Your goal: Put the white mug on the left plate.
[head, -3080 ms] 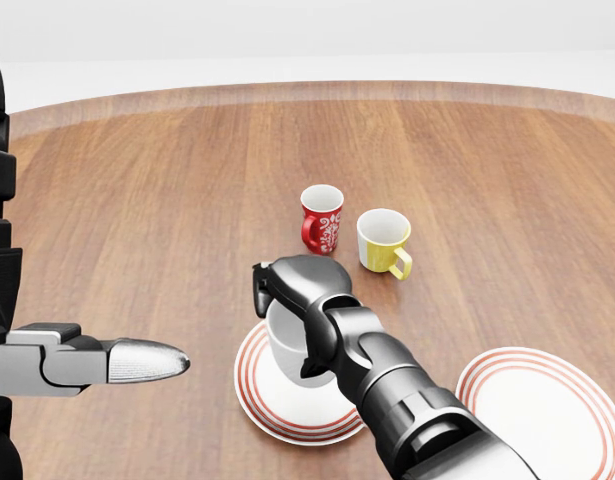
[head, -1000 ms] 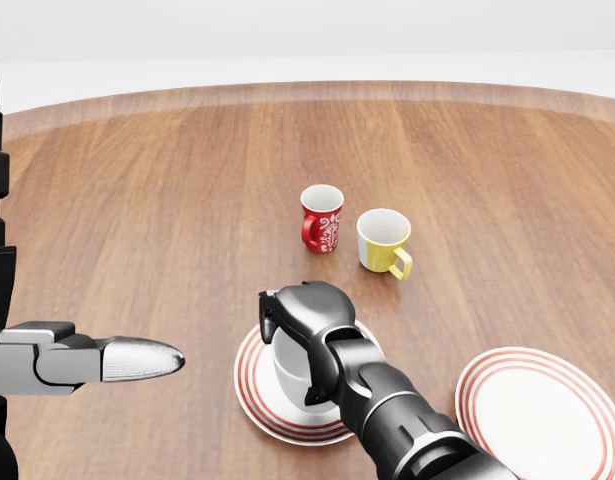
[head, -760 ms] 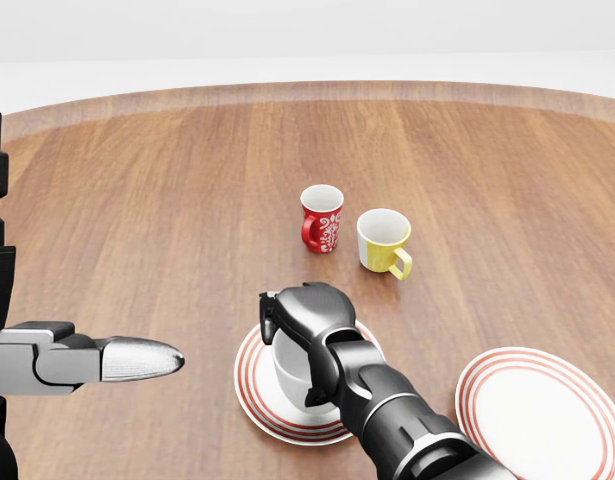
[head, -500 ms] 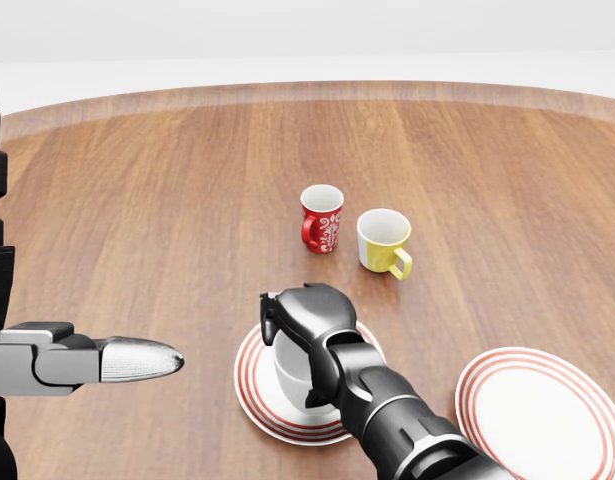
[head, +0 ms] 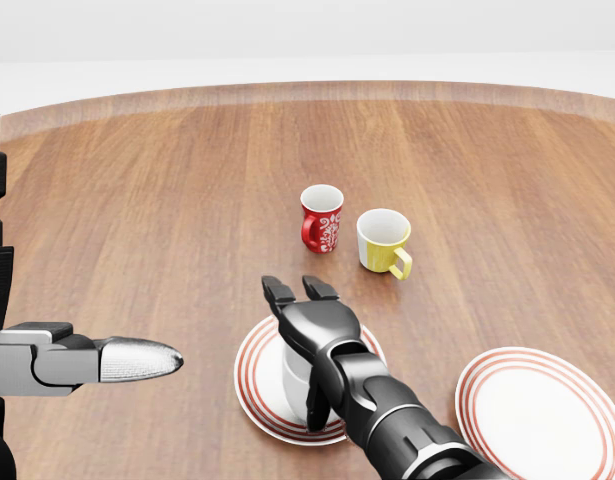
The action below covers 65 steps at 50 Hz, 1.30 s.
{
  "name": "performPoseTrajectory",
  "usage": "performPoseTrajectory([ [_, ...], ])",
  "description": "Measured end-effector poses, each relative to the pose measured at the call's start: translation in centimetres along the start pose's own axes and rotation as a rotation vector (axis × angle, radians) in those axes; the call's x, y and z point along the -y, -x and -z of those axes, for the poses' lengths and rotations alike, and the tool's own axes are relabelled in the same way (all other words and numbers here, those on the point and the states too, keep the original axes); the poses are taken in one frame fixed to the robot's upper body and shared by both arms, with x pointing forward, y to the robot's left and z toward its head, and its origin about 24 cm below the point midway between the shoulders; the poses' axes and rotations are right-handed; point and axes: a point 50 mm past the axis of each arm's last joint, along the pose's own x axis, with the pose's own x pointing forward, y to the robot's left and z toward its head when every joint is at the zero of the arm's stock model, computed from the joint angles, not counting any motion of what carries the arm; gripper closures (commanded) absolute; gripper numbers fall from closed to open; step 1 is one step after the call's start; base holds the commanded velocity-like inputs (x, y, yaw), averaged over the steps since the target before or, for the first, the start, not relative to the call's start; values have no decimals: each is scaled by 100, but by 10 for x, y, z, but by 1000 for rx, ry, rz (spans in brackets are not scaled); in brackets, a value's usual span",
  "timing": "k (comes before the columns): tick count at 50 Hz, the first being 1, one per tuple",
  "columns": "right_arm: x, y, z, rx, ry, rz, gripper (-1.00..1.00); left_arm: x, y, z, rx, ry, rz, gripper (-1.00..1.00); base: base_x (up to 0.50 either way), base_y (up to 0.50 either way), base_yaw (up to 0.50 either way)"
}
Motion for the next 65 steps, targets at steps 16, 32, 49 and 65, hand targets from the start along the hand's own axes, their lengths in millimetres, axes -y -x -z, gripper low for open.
performPoseTrajectory([
  [16, -7, 2, 0, 10, 47, -64, -100, 0, 0, 1, -7, -5, 4, -98, 0, 0, 0],
  [32, -15, 6, -6, 49, 42, -70, -100, 1, 1, 4, -21, -7, 7, -98, 0, 0, 0],
  [49, -11, 23, -25, 128, 37, -83, -100, 1, 0, 5, -23, -7, 7, -98, 0, 0, 0],
  [65, 2, 41, -32, 157, 40, -61, -100, 0, 0, 4, -20, -9, 7, -98, 0, 0, 0],
])
